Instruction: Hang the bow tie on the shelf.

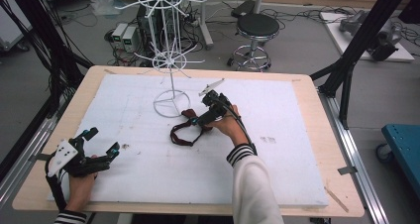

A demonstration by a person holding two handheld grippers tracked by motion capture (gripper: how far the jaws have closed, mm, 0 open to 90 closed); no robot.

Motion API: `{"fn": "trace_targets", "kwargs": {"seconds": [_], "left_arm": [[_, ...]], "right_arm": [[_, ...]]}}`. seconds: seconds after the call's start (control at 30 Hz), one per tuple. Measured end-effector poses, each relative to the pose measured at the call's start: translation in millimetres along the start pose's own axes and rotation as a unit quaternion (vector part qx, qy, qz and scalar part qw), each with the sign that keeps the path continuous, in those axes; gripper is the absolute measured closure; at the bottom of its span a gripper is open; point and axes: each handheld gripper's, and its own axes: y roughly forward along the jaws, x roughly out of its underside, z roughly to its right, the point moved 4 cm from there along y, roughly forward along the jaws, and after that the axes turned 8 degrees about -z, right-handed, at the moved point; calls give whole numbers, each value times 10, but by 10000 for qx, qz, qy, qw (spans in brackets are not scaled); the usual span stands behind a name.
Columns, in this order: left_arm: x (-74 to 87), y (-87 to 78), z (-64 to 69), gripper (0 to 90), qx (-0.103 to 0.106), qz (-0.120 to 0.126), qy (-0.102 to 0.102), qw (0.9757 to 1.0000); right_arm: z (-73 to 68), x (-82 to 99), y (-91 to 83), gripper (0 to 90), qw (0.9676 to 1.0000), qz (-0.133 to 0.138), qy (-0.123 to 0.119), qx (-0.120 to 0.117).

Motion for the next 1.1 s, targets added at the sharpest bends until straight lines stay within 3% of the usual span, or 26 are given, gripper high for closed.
{"fn": "trace_targets", "kwargs": {"seconds": [0.2, 0.3, 0.47, 0.6, 0.93, 0.97, 1.03, 1.1], "left_arm": [[0, -1, 0, 57, 0, 1, 5, 10000], [0, -3, -1, 57, 2, 0, 10, 10000], [1, -3, -1, 57, 3, 0, 8, 10000], [1, -2, -1, 57, 4, 2, 6, 10000], [1, -3, -1, 57, 4, 3, 6, 10000], [1, -2, -1, 57, 4, 4, 5, 10000], [1, -2, -1, 57, 4, 4, 6, 10000], [1, -3, -2, 57, 6, 5, 5, 10000]], "right_arm": [[-1, 15, 72, 71, 9999, -158, -11, 68], [-5, 19, 98, 176, 9997, -215, -74, 66], [-15, 29, 140, 229, 9997, -248, 39, -28], [-10, 49, 188, 285, 9993, -372, -28, -60], [-41, 54, 263, 501, 9986, -512, -17, -103], [-38, 60, 273, 561, 9983, -568, -82, -60], [-42, 64, 276, 592, 9980, -616, -77, -77], [-46, 65, 279, 700, 9974, -685, -215, -14]]}}
